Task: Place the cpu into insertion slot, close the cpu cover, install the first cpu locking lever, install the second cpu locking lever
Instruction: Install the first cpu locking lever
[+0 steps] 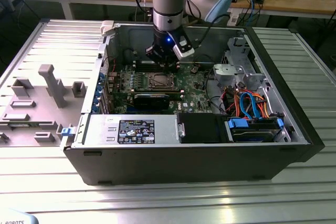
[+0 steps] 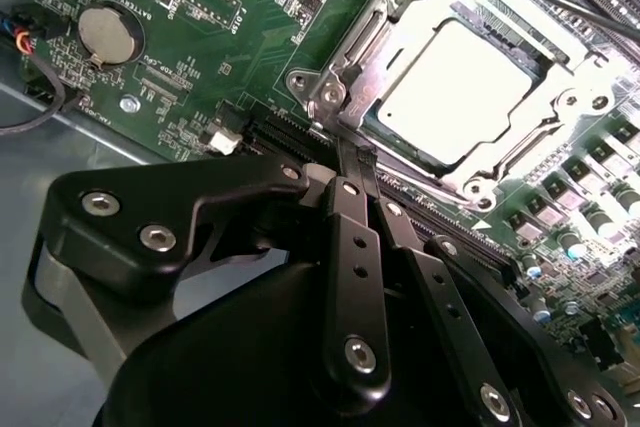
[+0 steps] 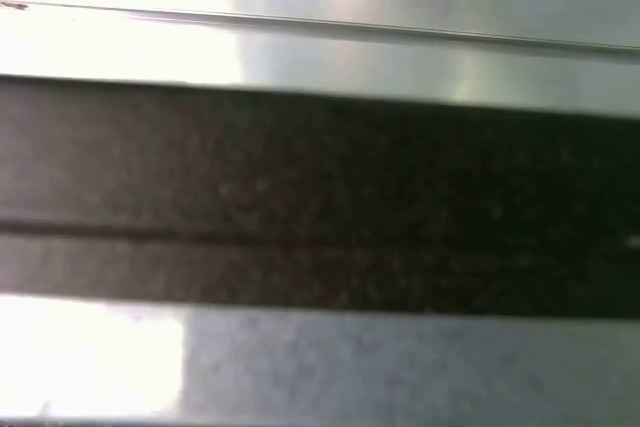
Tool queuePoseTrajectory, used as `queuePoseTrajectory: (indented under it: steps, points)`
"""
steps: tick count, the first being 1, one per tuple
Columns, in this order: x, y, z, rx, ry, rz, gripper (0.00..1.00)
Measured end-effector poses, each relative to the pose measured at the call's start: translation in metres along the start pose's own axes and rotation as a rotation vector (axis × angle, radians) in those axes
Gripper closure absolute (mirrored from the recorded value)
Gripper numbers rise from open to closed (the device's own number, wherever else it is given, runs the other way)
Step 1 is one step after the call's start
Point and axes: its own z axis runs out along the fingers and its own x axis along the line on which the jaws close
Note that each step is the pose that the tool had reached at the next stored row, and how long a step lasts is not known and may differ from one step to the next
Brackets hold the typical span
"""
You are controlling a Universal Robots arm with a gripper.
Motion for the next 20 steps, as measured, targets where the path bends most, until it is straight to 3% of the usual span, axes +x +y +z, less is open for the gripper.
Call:
queuePoseTrajectory:
  steps: [5,8,11,12,15,20]
  points:
    - [0.0001,-0.0002,0.0015,0.0113,0.0007,-0.001,0.89]
    - [0.0001,-0.0003,0.0028,0.0112,0.0007,-0.001,0.89]
    - [0.0001,-0.0002,0.0027,-0.0169,-0.0010,0.001,0.89]
    - [-0.0001,0.0002,0.0008,-0.0217,-0.0021,0.001,0.89]
    - [-0.0004,0.0005,-0.0061,-0.0207,-0.0013,0.001,0.89]
    - [0.0001,-0.0072,-0.0070,-0.0182,-0.0011,0.001,0.89]
